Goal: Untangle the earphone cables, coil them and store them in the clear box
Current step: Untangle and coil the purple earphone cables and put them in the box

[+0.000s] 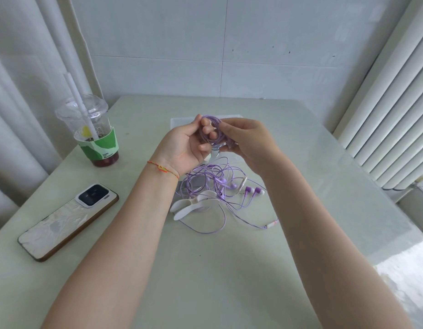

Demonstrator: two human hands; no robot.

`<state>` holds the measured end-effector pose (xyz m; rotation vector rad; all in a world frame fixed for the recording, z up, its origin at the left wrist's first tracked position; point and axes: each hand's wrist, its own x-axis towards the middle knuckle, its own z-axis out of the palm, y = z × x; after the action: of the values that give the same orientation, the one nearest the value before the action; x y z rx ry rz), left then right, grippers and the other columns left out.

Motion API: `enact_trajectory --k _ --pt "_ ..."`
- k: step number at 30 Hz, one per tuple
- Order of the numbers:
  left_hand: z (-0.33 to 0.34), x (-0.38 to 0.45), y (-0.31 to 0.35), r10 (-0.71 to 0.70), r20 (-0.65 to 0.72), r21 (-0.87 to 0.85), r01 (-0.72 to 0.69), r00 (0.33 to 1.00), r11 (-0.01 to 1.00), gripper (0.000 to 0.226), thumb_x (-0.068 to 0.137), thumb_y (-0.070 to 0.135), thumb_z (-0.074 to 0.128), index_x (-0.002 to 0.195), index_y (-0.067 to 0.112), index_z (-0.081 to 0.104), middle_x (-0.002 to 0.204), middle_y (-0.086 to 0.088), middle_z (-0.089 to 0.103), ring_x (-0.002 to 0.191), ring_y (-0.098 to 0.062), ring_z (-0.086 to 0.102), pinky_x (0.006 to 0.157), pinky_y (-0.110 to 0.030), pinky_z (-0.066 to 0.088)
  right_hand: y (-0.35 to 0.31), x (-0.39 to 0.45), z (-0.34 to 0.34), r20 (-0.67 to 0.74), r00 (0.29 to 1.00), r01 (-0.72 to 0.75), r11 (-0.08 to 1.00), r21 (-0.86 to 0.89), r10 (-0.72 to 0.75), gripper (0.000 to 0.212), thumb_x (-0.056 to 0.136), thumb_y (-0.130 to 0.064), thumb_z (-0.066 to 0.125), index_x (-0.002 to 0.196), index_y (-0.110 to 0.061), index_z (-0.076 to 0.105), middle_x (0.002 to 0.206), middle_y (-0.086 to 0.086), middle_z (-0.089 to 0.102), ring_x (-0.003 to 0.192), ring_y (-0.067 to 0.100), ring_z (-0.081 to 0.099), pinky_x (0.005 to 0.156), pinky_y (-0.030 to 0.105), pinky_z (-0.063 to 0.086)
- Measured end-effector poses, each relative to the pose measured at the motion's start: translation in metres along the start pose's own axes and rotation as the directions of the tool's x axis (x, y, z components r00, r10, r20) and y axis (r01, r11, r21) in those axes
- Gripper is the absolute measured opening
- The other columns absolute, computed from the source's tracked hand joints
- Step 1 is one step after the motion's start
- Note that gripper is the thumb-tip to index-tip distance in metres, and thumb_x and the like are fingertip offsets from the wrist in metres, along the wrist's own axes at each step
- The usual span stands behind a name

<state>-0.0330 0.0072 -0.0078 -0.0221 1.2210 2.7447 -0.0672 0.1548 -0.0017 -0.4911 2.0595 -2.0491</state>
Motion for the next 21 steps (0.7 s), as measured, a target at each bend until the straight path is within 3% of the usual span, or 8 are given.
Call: enact_trajectory --k 3,6,10,13,17,21 --pt "0.000 0.002 -0.002 -0.004 -0.053 0.023 0.006 0.999 1.000 0.030 0.101 0.025 0.042 0.079 0.014 0.057 0.067 0.004 0.060 0.067 -0.009 0.060 0.044 -0.015 0.037 0.003 0.001 0.002 -0.075 0.997 0.015 0.999 0.036 -0.012 0.019 0.094 -0.007 0.057 0.107 -0.001 0.070 0.075 0.008 0.064 0.058 0.010 0.057 0.069 0.028 0.051" --pt "-0.001 0.003 -0.003 0.009 -0.128 0.120 0.006 0.992 0.993 0.022 0.101 0.027 0.046 0.084 0.018 0.060 0.068 0.011 0.062 0.059 -0.004 0.055 0.046 -0.015 0.036 0.005 0.002 0.004 -0.103 0.995 0.012 0.997 0.073 -0.004 0.015 0.094 -0.008 0.058 0.099 -0.006 0.072 0.078 0.007 0.064 0.067 0.014 0.058 0.067 0.025 0.048" --pt "-0.001 0.005 -0.004 0.104 -0.196 0.273 -0.048 0.975 0.961 0.025 0.101 0.026 0.048 0.082 0.019 0.061 0.066 0.011 0.058 0.053 -0.002 0.046 0.041 -0.015 0.027 0.005 0.002 0.008 -0.132 0.991 0.005 0.997 0.083 0.006 0.016 0.094 -0.009 0.057 0.101 -0.006 0.071 0.075 0.005 0.063 0.066 0.014 0.059 0.072 0.029 0.051" --pt "0.000 0.007 -0.005 0.167 -0.185 0.244 -0.119 0.968 0.962 0.030 0.102 0.022 0.045 0.079 0.012 0.061 0.065 0.005 0.053 0.052 -0.005 0.040 0.041 -0.015 0.028 0.005 -0.001 0.013 -0.096 0.995 0.013 0.993 0.114 -0.002 0.017 0.094 -0.009 0.058 0.105 -0.003 0.069 0.071 0.001 0.062 0.058 0.006 0.059 0.079 0.035 0.053" --pt "0.004 0.006 -0.007 0.212 -0.166 0.200 -0.177 0.963 0.964 0.031 0.103 0.020 0.042 0.079 0.010 0.060 0.063 0.005 0.060 0.058 -0.007 0.051 0.047 -0.015 0.041 0.003 -0.004 0.017 -0.110 0.994 0.044 0.987 0.153 -0.027 0.020 0.093 -0.007 0.058 0.111 -0.003 0.068 0.082 0.005 0.067 0.073 0.014 0.065 0.071 0.031 0.056" --pt "0.012 -0.001 -0.009 0.207 -0.132 0.218 -0.175 0.969 0.960 0.029 0.103 0.016 0.041 0.083 0.008 0.061 0.063 0.006 0.065 0.057 -0.005 0.060 0.057 -0.016 0.048 -0.002 -0.002 0.017 -0.302 0.952 0.120 0.970 0.210 -0.053 0.013 0.090 -0.003 0.061 0.100 -0.007 0.069 0.077 0.006 0.067 0.065 0.016 0.064 0.062 0.028 0.055"
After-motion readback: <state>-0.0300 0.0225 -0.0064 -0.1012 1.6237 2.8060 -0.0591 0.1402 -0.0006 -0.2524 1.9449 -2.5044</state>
